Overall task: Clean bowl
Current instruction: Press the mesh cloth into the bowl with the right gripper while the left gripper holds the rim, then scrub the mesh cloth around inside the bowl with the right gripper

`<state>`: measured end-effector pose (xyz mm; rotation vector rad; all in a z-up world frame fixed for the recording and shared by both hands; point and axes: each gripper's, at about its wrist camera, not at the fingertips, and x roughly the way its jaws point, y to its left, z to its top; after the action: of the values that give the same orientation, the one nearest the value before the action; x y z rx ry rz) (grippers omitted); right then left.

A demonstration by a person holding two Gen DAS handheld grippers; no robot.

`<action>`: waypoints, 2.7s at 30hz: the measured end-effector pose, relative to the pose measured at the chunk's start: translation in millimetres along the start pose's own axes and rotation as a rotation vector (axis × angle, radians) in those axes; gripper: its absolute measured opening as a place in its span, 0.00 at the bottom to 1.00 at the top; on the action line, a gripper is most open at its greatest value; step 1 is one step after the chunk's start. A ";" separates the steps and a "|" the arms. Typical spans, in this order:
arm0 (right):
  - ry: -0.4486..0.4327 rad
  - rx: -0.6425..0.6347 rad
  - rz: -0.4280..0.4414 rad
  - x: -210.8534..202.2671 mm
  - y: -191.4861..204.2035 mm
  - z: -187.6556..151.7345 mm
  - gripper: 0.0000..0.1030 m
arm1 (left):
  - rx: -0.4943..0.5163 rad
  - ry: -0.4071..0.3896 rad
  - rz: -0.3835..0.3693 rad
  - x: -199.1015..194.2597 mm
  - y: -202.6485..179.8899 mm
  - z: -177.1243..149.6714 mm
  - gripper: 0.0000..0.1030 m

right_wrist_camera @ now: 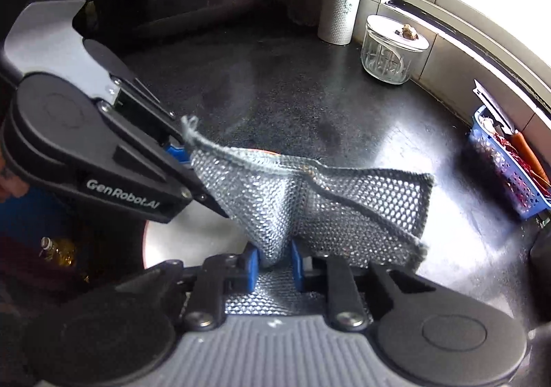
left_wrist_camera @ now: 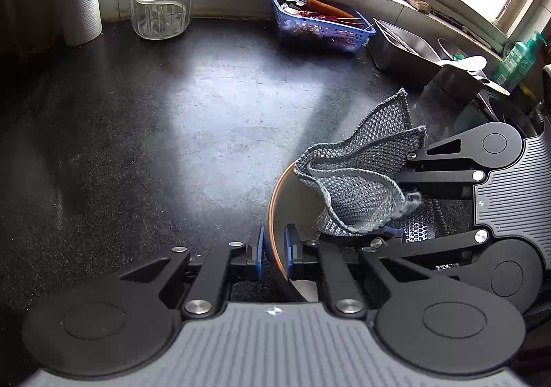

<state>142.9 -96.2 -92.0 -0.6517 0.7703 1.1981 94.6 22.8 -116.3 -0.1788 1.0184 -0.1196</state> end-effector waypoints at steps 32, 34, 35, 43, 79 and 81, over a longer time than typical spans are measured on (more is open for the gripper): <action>-0.011 0.049 0.110 7.5 -11.5 10.0 0.04 | 0.038 0.023 0.005 1.4 -2.1 -2.1 0.09; 0.013 -0.003 0.044 4.6 -7.1 10.4 0.04 | 0.034 0.023 0.007 2.0 -2.4 -1.8 0.09; 0.033 -0.033 0.018 3.6 -4.2 10.9 0.04 | 0.032 0.023 0.007 2.4 -2.6 -1.6 0.09; 0.215 -0.227 -0.006 3.5 9.2 11.1 0.04 | 0.014 0.023 0.013 4.9 -4.2 -0.2 0.06; 0.016 -0.029 -0.106 -6.5 -1.3 7.5 0.03 | 0.007 -0.068 0.086 -4.9 -14.4 -1.0 0.06; 0.026 -0.031 -0.107 -7.9 -1.8 7.6 0.03 | 0.002 -0.072 0.088 -5.2 -14.4 -0.5 0.06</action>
<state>144.6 -95.1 -81.2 -0.7270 0.7311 1.1077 91.3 9.6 -109.2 -0.1349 0.9530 -0.0340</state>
